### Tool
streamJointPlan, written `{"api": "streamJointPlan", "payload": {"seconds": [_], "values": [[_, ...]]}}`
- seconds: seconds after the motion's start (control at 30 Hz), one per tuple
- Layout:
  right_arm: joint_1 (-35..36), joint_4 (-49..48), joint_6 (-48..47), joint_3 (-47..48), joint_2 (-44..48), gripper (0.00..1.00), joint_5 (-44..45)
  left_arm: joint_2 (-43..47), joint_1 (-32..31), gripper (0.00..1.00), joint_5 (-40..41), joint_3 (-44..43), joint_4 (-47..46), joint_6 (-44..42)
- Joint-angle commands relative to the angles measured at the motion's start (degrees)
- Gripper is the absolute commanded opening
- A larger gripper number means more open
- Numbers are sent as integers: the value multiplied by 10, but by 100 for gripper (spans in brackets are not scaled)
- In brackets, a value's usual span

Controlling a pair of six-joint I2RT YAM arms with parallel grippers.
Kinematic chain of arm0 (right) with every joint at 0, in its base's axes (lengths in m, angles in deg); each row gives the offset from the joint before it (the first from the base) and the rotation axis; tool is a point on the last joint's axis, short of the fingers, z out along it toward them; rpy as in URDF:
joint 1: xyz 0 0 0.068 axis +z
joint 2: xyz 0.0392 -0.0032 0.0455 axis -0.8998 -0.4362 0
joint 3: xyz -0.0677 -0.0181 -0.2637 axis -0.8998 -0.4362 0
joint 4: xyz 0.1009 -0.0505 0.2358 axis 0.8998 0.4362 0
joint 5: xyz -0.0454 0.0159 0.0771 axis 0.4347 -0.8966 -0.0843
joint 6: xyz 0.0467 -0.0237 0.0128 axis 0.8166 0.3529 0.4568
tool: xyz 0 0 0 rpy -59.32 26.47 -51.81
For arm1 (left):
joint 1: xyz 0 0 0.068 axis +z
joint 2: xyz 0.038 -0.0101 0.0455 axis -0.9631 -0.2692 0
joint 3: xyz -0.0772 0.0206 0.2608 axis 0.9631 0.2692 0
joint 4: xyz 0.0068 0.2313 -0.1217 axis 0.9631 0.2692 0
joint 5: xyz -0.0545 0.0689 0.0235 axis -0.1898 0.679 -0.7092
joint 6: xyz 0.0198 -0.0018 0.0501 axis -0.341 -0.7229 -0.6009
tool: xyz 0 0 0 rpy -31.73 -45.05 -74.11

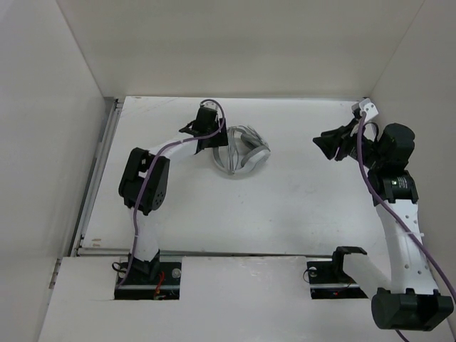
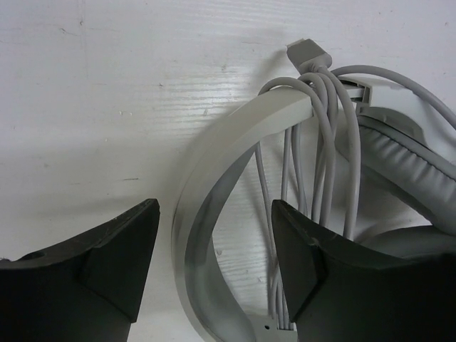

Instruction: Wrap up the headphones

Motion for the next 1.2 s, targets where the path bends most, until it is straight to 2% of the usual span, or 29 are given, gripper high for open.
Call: {"api": "streamJointPlan", "payload": {"seconds": [0.0, 0.13, 0.27, 0.33, 0.43, 0.53, 0.57, 0.6, 0.63, 0.67, 0.7, 0.8, 0.87, 1.07, 1.17], "values": [[-5, -21, 9, -8, 11, 43, -11, 69, 11, 62, -5, 12, 2, 3], [-12, -22, 10, -23, 23, 44, -11, 153, 5, 63, -17, 18, 57, -5], [-30, -21, 9, -46, 40, 46, 5, 275, -16, 64, -26, 22, 88, -27], [-51, -13, 14, -53, 48, 46, 61, 360, -25, 67, -47, 32, 84, -82], [-85, 7, 9, -46, 57, 45, 131, 425, -19, 70, -48, 43, 101, -140], [-130, 64, -2, -17, 57, 46, 181, 474, 57, 75, -46, 54, 166, -150], [-144, 81, -2, -10, 57, 49, 187, 482, 93, 77, -49, 57, 187, -155], [-160, 101, -3, -3, 61, 57, 185, 490, 133, 81, -55, 65, 204, -163], [-170, 109, -7, -2, 64, 100, 176, 496, 169, 87, -66, 75, 215, -180], [-189, 125, -13, -1, 69, 100, 150, 503, 201, 96, -80, 87, 224, -201], [-206, 137, -14, 0, 75, 100, 142, 509, 228, 100, -92, 98, 232, -221], [-254, 161, -15, 5, 85, 100, 162, 536, 302, 100, -90, 131, 246, -254], [-274, 227, -27, 28, 67, 100, 205, 548, 339, 100, -82, 146, 252, -272], [-294, 415, -37, 134, 11, 100, 229, 568, 431, 100, -93, 163, 277, -304], [-314, 425, -49, 151, 22, 100, 234, 574, 461, 100, -106, 177, 271, -308]]}}
